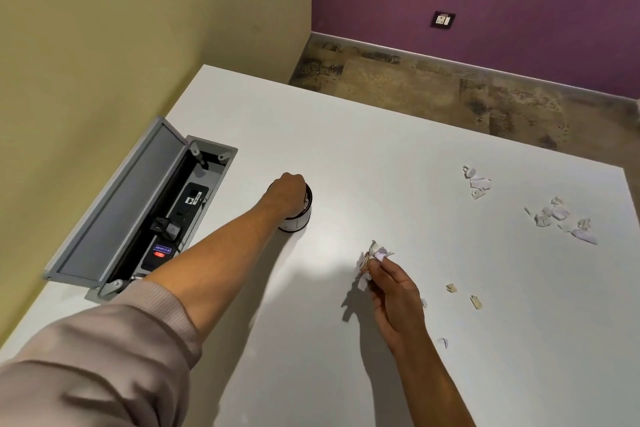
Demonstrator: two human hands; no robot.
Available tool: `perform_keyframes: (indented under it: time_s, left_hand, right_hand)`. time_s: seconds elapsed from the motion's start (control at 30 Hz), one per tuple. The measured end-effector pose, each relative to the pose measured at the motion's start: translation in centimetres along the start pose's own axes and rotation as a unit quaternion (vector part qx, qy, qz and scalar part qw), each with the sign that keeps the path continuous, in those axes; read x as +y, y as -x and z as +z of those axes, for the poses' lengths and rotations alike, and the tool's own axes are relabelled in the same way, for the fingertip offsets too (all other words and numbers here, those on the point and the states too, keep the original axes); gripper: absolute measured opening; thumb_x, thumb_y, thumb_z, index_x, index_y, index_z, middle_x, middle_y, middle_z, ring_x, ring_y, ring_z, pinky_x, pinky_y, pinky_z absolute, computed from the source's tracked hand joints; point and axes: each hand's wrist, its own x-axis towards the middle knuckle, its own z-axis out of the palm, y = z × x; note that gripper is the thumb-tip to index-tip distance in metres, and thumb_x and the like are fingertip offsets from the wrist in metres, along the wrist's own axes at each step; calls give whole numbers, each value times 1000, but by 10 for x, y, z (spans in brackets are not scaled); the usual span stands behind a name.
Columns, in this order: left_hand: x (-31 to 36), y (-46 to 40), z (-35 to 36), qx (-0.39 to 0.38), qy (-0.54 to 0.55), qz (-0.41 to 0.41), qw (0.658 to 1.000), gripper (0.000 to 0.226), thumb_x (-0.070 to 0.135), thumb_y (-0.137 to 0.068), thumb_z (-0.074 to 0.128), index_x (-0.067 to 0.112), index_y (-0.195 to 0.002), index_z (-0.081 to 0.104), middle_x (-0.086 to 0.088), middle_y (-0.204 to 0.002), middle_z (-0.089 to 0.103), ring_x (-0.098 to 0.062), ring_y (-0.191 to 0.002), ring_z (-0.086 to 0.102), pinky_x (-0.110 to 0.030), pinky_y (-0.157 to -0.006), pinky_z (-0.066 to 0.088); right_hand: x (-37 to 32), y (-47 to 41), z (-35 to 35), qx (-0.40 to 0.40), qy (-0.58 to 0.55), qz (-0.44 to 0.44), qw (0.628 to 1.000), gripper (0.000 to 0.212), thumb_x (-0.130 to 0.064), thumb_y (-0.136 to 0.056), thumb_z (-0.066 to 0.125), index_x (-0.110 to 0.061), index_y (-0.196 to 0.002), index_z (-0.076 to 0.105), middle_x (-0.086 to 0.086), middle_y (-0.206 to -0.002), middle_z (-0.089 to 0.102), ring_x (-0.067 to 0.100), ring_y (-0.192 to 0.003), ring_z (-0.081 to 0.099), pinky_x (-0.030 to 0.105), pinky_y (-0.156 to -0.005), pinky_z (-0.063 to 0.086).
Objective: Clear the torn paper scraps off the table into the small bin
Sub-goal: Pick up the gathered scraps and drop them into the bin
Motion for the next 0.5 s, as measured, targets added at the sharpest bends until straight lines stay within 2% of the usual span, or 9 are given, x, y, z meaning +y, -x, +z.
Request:
perform_keyframes:
  time_s: [0.2, 0.27, 0.33, 0.4, 0.5]
  left_hand:
    - [-12, 8, -13, -2, 34, 43, 998, 31, 11, -84, 54, 17, -112, 65, -11, -114, 61, -31, -90, 59, -34, -70, 49]
    - [-15, 10, -20, -5, 41, 46, 998, 33, 16, -82, 63, 21, -115, 66, -8, -117, 61, -29, -95, 61, -33, -74, 50]
    - [-19, 11, -29, -12, 47, 47, 998, 48, 21, -75, 76, 23, -122, 63, -4, -121, 60, -27, -105, 61, -34, -82, 52]
    - [-21, 13, -37, -12, 50, 50, 997, 57, 22, -73, 81, 23, -126, 61, -3, -126, 57, -26, -112, 58, -37, -89, 52]
    - [-20, 14, -44, 13, 66, 38, 997, 46, 17, -78, 77, 23, -122, 64, -5, -127, 54, -28, -111, 58, -37, -89, 52]
  right_hand:
    - [1, 3, 3, -10, 5, 12, 1000, 17, 7, -86, 60, -4, -94, 70, 6, -85, 72, 11, -74, 68, 18, -70, 56]
    - [1, 5, 2, -14, 7, 11, 1000, 16, 7, -86, 60, -2, -95, 70, 6, -85, 72, 12, -74, 68, 18, -71, 56]
    - [0, 6, -1, -15, 12, 10, 1000, 17, 7, -87, 59, -1, -97, 70, 6, -84, 72, 11, -72, 68, 18, -70, 56]
    - [1, 8, -4, -17, 14, 12, 1000, 17, 7, -87, 59, 0, -98, 70, 7, -84, 72, 11, -73, 68, 19, -70, 56]
    - [4, 9, -9, -8, 13, 10, 1000, 17, 8, -87, 59, 0, -98, 69, 8, -87, 72, 13, -74, 69, 20, -70, 57]
